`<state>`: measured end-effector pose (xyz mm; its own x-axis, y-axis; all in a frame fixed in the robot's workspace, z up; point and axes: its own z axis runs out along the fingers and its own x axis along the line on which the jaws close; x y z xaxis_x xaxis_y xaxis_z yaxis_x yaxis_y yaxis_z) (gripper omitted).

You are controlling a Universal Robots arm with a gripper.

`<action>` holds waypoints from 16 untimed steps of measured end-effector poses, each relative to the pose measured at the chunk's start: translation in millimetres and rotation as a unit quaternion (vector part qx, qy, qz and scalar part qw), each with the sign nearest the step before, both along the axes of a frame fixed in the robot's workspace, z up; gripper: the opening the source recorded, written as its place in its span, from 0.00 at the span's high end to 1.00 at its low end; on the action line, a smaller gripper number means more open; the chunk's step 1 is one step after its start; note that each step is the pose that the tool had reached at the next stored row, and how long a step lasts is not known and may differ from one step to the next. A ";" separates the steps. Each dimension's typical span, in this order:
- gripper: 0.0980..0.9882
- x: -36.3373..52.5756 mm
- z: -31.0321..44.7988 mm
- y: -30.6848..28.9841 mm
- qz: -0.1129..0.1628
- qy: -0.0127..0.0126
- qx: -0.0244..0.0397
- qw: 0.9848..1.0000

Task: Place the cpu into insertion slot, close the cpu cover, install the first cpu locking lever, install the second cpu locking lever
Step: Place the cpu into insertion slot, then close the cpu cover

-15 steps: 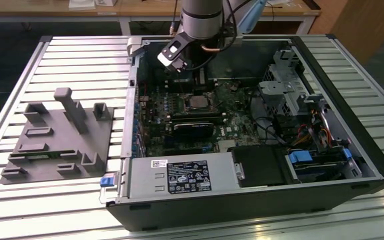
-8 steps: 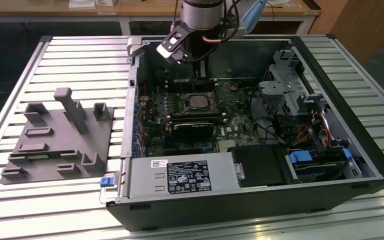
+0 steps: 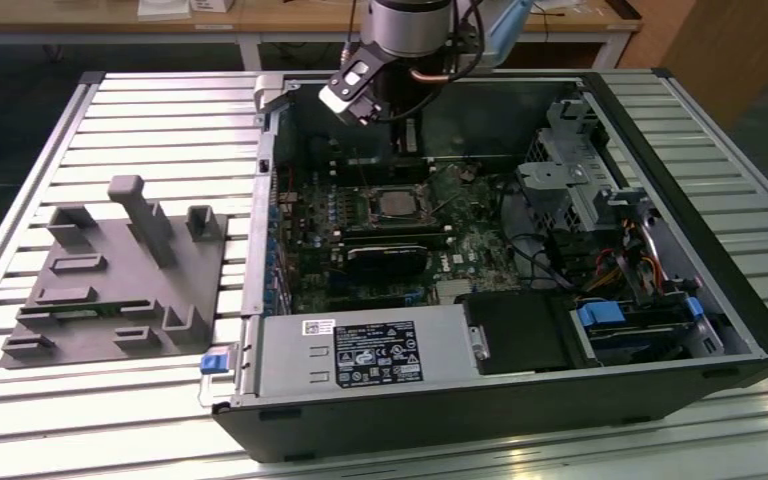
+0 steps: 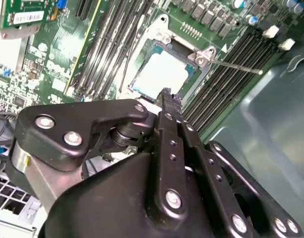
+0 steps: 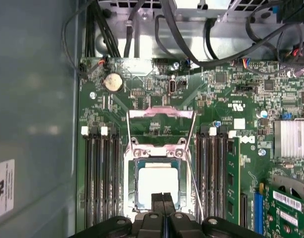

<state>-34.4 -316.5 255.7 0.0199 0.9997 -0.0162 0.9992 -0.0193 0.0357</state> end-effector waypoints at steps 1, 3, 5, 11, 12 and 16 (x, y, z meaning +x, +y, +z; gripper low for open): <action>0.99 1.3 0.0 0.0 0.000 0.000 0.000 1.000; 0.99 1.9 1.1 0.0 0.000 0.000 0.000 1.000; 0.99 1.9 5.0 0.0 0.000 0.000 0.000 1.000; 0.99 2.0 9.2 0.0 0.000 0.000 0.000 1.000; 0.99 2.0 9.7 0.0 0.000 0.000 0.000 1.000; 0.99 3.1 9.8 0.0 0.000 0.000 0.000 1.000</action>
